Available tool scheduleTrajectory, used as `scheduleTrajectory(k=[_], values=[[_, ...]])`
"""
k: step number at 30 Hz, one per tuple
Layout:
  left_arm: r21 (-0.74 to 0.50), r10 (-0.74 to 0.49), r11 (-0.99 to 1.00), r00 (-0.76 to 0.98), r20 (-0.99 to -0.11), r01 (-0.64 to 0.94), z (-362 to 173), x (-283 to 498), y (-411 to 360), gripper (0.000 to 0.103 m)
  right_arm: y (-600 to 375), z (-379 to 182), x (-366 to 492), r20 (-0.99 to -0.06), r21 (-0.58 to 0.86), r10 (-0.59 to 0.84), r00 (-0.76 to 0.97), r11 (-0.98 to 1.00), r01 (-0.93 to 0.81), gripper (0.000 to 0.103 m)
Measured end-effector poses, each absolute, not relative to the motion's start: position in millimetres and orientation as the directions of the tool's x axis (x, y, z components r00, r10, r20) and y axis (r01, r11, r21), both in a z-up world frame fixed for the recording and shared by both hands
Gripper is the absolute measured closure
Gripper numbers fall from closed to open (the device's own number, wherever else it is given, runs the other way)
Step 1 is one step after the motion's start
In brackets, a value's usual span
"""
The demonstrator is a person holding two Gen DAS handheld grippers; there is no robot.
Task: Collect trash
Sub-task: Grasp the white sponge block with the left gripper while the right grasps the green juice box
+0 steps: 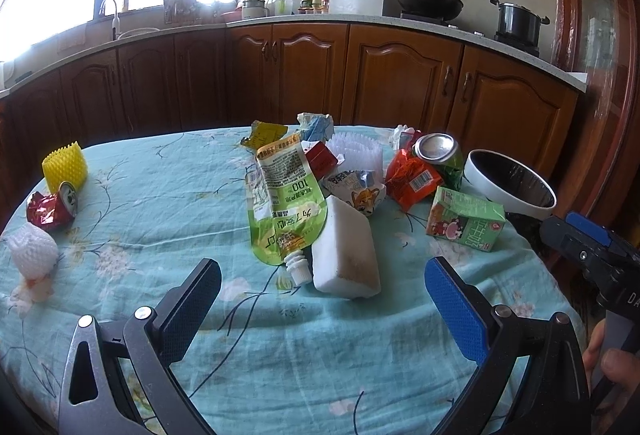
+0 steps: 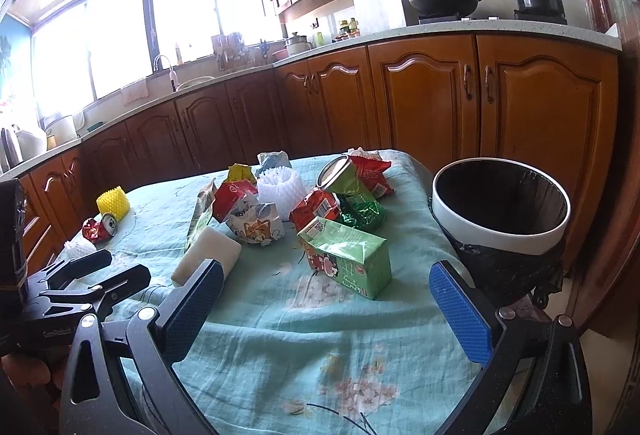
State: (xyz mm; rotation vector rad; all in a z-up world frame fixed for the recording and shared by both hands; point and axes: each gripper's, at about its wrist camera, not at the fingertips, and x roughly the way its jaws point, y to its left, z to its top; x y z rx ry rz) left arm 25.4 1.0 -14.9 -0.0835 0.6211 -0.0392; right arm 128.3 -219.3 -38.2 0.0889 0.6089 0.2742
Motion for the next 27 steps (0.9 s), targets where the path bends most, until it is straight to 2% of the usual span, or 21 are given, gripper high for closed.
scheduleTrajectory(k=[14, 17, 21, 22, 23, 24, 26, 27], values=[[-0.144, -0.119, 0.989, 0.709, -0.695, 0.025, -34, 88, 4, 0.007, -229, -65, 192, -0.671, 0.178, 0.344, 0.657, 0.935, -0.308, 0.000], [-0.144, -0.123, 0.989, 0.694, -0.709, 0.028, -39, 100, 0, 0.011, -225, -72, 207, -0.691, 0.172, 0.356, 0.629, 0.926, -0.336, 0.001], [-0.148, -0.133, 0.988, 0.672, -0.728, 0.035, -45, 112, -3, 0.026, -220, -85, 224, -0.728, 0.159, 0.357, 0.586, 0.919, -0.361, 0.003], [-0.151, -0.136, 0.988, 0.668, -0.731, 0.035, -46, 114, -3, 0.031, -218, -88, 227, -0.737, 0.162, 0.360, 0.572, 0.916, -0.368, 0.008], [-0.156, -0.141, 0.987, 0.664, -0.735, 0.037, -47, 116, -3, 0.034, -217, -91, 230, -0.746, 0.164, 0.363, 0.558, 0.913, -0.374, 0.018], [-0.159, -0.144, 0.987, 0.660, -0.737, 0.039, -48, 117, -4, 0.041, -217, -93, 231, -0.754, 0.167, 0.365, 0.547, 0.911, -0.378, 0.024], [-0.167, -0.161, 0.985, 0.650, -0.743, 0.052, -49, 119, -6, 0.061, -216, -97, 232, -0.766, 0.170, 0.364, 0.530, 0.910, -0.379, 0.049], [-0.174, -0.173, 0.983, 0.642, -0.747, 0.062, -50, 120, -7, 0.065, -217, -98, 232, -0.769, 0.172, 0.363, 0.526, 0.910, -0.376, 0.055]])
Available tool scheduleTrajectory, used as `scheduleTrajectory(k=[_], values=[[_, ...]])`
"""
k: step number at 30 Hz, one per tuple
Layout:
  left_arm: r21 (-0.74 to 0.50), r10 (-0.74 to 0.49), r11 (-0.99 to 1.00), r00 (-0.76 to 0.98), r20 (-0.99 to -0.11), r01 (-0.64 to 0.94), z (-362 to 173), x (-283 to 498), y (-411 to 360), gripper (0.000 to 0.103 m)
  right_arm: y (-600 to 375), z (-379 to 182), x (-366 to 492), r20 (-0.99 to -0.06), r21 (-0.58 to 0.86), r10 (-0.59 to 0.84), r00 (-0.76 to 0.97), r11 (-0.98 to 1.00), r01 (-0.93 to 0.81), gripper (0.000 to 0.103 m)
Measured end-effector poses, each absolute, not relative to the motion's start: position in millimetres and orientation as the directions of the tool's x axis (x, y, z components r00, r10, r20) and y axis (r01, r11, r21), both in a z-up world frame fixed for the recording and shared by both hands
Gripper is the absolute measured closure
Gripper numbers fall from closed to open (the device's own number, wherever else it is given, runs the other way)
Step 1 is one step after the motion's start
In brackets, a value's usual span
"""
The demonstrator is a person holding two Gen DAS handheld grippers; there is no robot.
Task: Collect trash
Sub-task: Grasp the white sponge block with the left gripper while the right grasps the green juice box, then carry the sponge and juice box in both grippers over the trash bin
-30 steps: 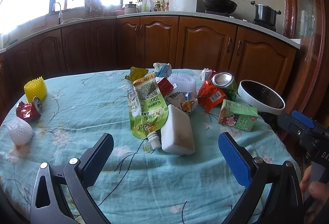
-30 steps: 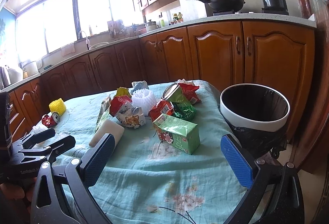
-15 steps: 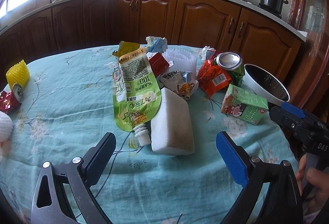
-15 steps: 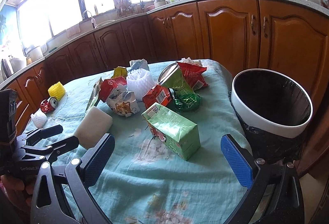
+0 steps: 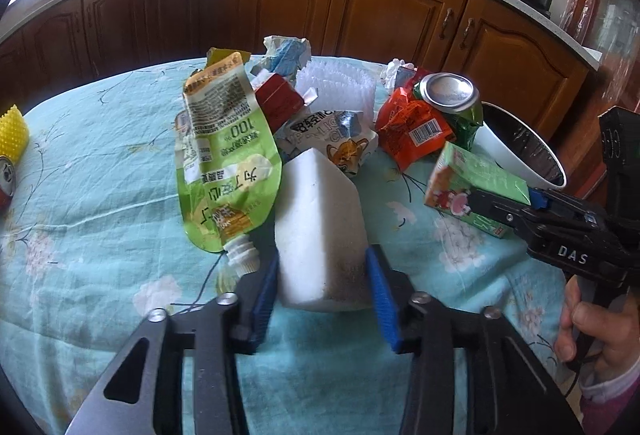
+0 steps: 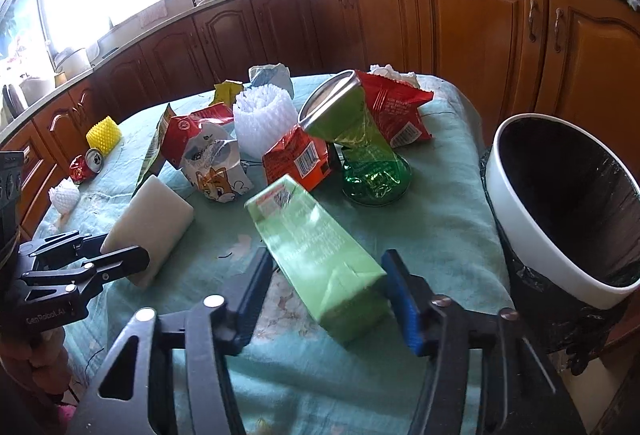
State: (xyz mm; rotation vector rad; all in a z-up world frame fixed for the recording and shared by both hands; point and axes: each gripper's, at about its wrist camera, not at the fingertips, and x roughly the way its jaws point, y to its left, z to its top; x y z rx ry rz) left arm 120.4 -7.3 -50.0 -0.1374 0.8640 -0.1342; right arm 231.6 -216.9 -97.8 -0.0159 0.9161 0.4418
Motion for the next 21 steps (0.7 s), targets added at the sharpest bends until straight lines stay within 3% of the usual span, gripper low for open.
scheduleTrajectory(k=[1, 8, 21], values=[[-0.170, -0.174, 0.983, 0.645, -0.744, 0.069, -50, 120, -9, 0.069, -219, -98, 231, -0.770, 0.181, 0.367, 0.522, 0.910, -0.373, 0.062], [-0.168, -0.236, 0.972, 0.682, -0.692, 0.165, -33, 109, -26, 0.073, -251, -82, 213, -0.715, 0.292, 0.415, 0.562, 0.908, -0.300, 0.071], [-0.159, -0.355, 0.926, 0.645, -0.677, 0.343, -18, 135, -80, 0.073, -321, -45, 193, -0.655, 0.297, 0.314, 0.688, 0.943, -0.147, 0.071]])
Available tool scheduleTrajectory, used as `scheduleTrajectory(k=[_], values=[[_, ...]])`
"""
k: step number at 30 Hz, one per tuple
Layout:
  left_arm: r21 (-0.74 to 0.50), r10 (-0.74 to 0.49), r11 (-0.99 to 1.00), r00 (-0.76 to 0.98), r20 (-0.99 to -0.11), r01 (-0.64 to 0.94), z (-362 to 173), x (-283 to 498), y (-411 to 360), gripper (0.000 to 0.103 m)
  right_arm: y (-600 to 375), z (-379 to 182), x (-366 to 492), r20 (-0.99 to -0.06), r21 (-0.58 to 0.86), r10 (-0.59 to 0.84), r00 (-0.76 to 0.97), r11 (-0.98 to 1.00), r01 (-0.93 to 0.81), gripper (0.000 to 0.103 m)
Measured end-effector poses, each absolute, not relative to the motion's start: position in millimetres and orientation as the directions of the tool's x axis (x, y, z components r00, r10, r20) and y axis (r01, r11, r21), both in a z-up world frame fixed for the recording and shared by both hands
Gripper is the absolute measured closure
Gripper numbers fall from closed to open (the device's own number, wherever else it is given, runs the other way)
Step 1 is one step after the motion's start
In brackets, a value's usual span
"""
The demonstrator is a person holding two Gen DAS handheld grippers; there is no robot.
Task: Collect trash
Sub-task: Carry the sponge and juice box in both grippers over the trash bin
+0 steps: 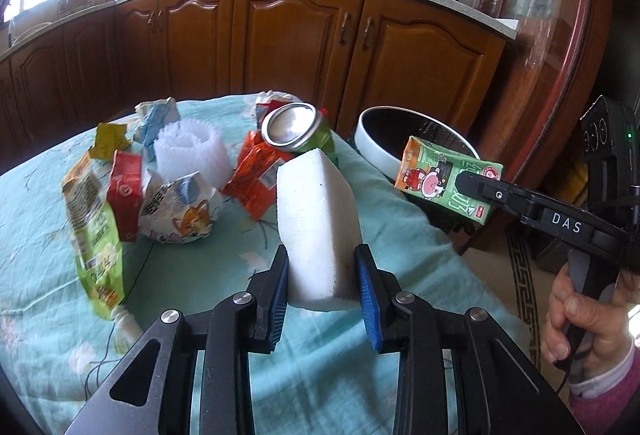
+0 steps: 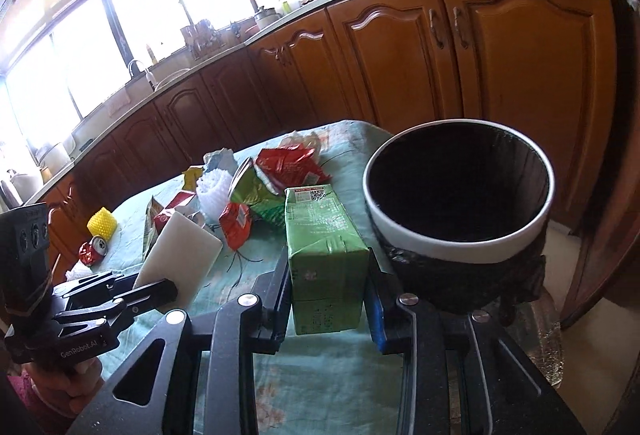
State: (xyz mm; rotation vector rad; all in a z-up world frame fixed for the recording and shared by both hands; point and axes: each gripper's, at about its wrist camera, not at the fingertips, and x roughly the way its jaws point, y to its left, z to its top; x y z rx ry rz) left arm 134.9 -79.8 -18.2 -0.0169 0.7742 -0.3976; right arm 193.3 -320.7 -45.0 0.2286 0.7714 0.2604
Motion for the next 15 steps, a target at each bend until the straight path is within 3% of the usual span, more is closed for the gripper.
scheduleTrajectory(k=[15], values=[[-0.096, -0.404, 0.872, 0.595, -0.695, 0.481, -15, 230, -172, 0.073, -396, -34, 228, -0.677, 0.224, 0.154, 0.720, 0.975, 0.002, 0.071]])
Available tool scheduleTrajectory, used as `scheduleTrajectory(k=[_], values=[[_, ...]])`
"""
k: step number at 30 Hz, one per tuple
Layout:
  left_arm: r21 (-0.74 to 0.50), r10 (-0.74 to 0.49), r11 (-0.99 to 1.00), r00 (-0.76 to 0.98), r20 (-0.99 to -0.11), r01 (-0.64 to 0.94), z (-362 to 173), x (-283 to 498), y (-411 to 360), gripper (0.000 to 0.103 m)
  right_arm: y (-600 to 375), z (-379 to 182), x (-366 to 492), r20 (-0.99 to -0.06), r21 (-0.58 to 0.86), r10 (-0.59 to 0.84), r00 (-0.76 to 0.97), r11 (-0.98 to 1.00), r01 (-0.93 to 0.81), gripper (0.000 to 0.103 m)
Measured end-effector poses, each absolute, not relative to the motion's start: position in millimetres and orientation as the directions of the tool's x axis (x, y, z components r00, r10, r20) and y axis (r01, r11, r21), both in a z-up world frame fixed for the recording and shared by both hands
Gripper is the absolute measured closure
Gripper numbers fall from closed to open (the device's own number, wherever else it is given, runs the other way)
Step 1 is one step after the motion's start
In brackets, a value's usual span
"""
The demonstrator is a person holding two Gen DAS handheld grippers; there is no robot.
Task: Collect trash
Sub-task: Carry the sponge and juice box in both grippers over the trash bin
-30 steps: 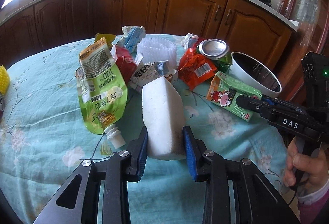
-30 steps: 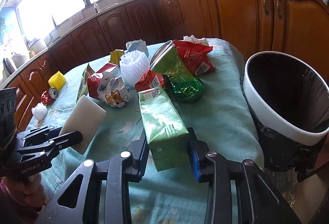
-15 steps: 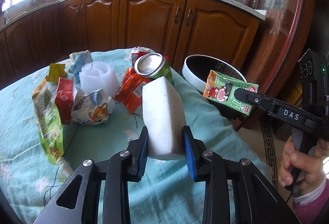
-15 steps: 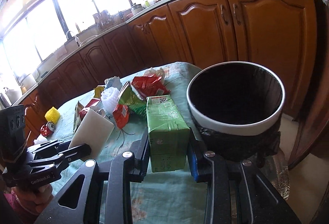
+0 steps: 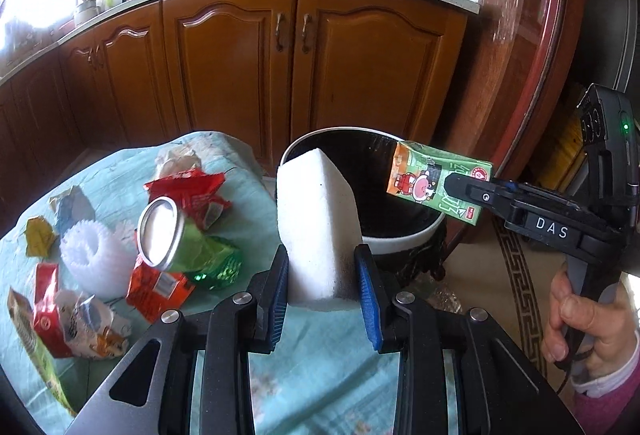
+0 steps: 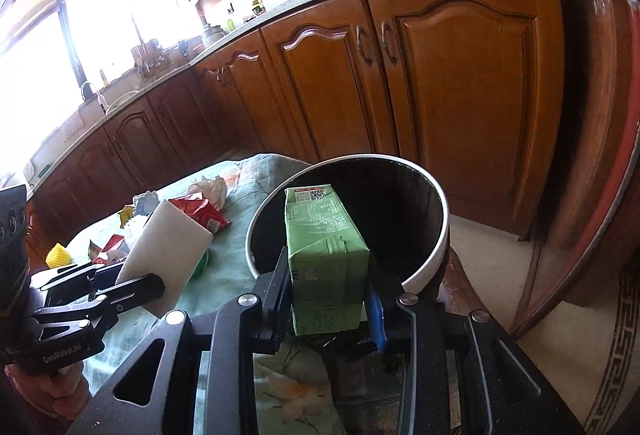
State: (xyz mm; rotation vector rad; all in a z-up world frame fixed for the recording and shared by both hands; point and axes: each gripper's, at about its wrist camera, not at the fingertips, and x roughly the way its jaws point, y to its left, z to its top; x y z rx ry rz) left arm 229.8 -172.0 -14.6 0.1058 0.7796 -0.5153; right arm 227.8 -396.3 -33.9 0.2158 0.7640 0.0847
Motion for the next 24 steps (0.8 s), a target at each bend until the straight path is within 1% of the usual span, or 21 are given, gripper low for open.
scheduleTrajectory(k=[5, 11, 17, 22, 23, 24], values=[[-0.106, -0.409, 0.861, 0.553, -0.726, 0.497, -17, 274, -199, 0.072, -411, -36, 246, -0.695, 0.196, 0.127, 0.708, 0.981, 0.016, 0.071], [-0.097, -0.381, 0.863, 0.511, -0.770, 0.496, -31, 326, -230, 0.072, -421, -47, 265, -0.727, 0.174, 0.110, 0.678, 0.984, 0.026, 0.071], [-0.083, -0.353, 0.865, 0.484, -0.801, 0.495, -46, 352, -253, 0.071, -425, -58, 283, -0.761, 0.158, 0.106, 0.640, 0.987, 0.024, 0.071], [-0.086, -0.348, 0.865, 0.466, -0.814, 0.495, -54, 364, -262, 0.066, -427, -67, 292, -0.782, 0.149, 0.102, 0.615, 0.988, 0.026, 0.071], [-0.088, -0.347, 0.865, 0.464, -0.815, 0.493, -55, 367, -264, 0.064, -427, -68, 294, -0.786, 0.151, 0.103, 0.610, 0.988, 0.027, 0.070], [-0.088, -0.344, 0.867, 0.462, -0.818, 0.490, -55, 366, -265, 0.059, -428, -70, 296, -0.790, 0.152, 0.104, 0.604, 0.988, 0.028, 0.070]])
